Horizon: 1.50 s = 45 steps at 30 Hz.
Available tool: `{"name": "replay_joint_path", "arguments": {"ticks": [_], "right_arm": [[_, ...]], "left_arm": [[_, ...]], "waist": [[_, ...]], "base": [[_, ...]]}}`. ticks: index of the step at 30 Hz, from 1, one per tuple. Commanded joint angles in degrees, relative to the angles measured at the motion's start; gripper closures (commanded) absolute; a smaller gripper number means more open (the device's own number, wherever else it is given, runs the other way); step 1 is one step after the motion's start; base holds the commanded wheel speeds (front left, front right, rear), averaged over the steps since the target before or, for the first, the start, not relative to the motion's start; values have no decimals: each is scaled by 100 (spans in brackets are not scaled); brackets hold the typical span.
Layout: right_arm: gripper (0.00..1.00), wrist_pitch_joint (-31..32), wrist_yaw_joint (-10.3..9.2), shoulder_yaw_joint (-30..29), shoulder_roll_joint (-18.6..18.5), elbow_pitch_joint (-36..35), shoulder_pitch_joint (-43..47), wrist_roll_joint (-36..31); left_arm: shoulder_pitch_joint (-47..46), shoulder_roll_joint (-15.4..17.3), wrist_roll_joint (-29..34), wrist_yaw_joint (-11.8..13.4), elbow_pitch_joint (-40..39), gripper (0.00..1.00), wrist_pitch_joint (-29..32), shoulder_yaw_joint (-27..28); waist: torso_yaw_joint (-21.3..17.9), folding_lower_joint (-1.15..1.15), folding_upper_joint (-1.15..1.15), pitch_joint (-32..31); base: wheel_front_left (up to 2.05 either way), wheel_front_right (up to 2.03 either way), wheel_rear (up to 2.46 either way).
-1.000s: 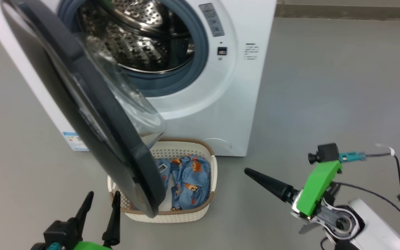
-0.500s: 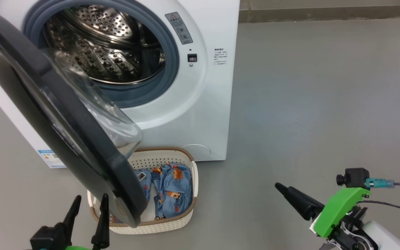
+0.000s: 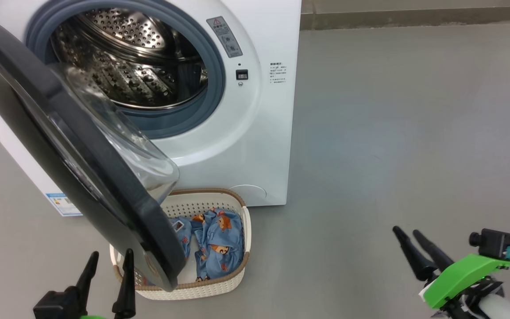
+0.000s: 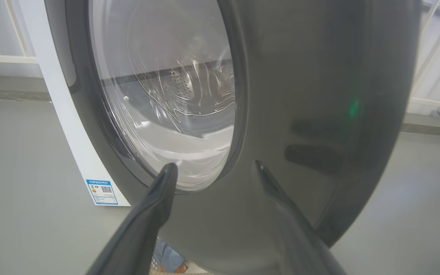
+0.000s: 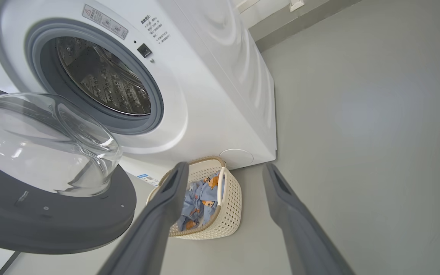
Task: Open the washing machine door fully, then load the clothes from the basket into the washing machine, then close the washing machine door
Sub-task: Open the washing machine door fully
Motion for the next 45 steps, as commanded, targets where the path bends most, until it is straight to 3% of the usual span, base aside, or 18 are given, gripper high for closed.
{"name": "replay_joint_path", "arguments": {"ticks": [1, 11, 18, 26, 38, 39, 40, 41, 45], "right_arm": [[0, -106, 9, -55, -129, -17, 33, -184], [0, -120, 9, -2029, 385, -527, 591, -2400], [0, -121, 9, -2860, 803, -960, 1029, -3708], [0, -121, 9, -3153, 1092, -985, 1363, -4449], [0, -121, 9, -3285, 1245, -874, 1543, -4639], [0, -121, 9, -3279, 1243, -872, 1543, -4637], [0, -121, 9, -3279, 1239, -872, 1540, -4637], [0, -121, 9, -3283, 1238, -875, 1533, -4636], [0, -121, 9, -3326, 1249, -914, 1528, -4652]], "left_arm": [[-88, 61, -25, -14, -167, 0, -37, 227], [-97, 32, -10, -14, -200, 0, -37, 246], [-103, 29, 1, -14, -200, 0, -37, 225], [-101, 33, -6, -14, -175, 0, -37, 199], [-66, 11, -4, -14, -187, 0, -37, 209], [-69, 10, 1, -14, -204, 11, -37, 211], [-72, 9, 4, -14, -214, 42, -37, 214], [-78, 6, 7, -14, -225, 100, -37, 221], [-148, -20, -76, -14, -390, 100, -37, 323]], "waist": [[3, 0, 0, 3], [62, 0, 0, 24], [133, 0, 0, 27], [189, 0, 0, 24], [212, 0, 0, -13], [214, 0, 0, -11], [218, 0, 0, -10], [222, 0, 0, -7], [250, 0, 0, 2]], "base": [[0, 0, 0], [0, 0, 0], [0, 0, 0], [0, 0, 0], [0, 0, 0], [0, 0, 0], [0, 0, 0], [0, 0, 0], [0, 0, 0]]}}
